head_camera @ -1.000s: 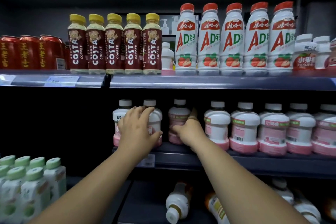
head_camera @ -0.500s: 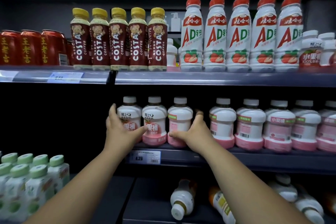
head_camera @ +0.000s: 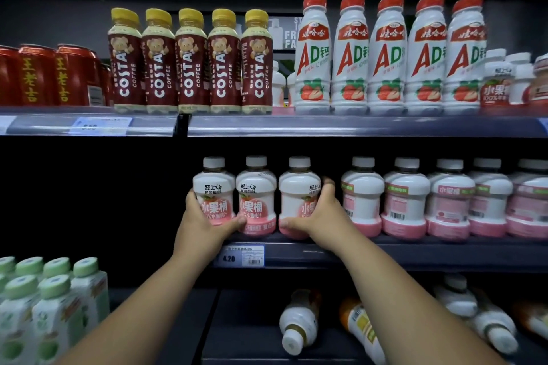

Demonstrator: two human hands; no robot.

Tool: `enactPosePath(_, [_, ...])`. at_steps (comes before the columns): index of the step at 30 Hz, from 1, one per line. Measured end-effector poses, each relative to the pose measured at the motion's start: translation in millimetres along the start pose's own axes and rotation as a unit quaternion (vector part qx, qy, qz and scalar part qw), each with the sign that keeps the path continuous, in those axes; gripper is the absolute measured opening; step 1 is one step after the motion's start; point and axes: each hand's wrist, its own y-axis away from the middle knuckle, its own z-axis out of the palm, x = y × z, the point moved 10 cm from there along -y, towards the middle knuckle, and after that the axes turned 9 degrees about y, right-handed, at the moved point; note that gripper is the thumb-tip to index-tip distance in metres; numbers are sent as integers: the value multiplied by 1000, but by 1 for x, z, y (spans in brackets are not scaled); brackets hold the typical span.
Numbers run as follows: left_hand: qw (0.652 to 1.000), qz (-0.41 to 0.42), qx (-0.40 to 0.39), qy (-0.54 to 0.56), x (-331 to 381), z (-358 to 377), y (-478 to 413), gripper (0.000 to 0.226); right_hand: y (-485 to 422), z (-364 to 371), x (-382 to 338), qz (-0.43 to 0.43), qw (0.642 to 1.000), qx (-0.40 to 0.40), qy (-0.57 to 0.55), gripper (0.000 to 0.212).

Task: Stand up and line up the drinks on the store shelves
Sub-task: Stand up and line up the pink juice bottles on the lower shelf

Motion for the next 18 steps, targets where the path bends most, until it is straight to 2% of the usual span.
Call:
enactPosePath(4, [1000, 1, -18, 3, 0, 2, -3, 84, -1, 6, 2, 0, 1000, -18, 14, 118])
enactPosePath(9, [1000, -12, -12, -11, 3, -2, 2, 95, 2, -1, 0, 9, 998, 33, 45, 128])
enactPosePath(14, [997, -20, 16, -70, 9, -4, 8, 111, 3, 4, 0, -1, 999, 3, 51, 117])
enactPosePath(18, [997, -8, 15, -79, 13, -5, 12, 123, 6, -1, 0, -3, 998, 26, 50, 119])
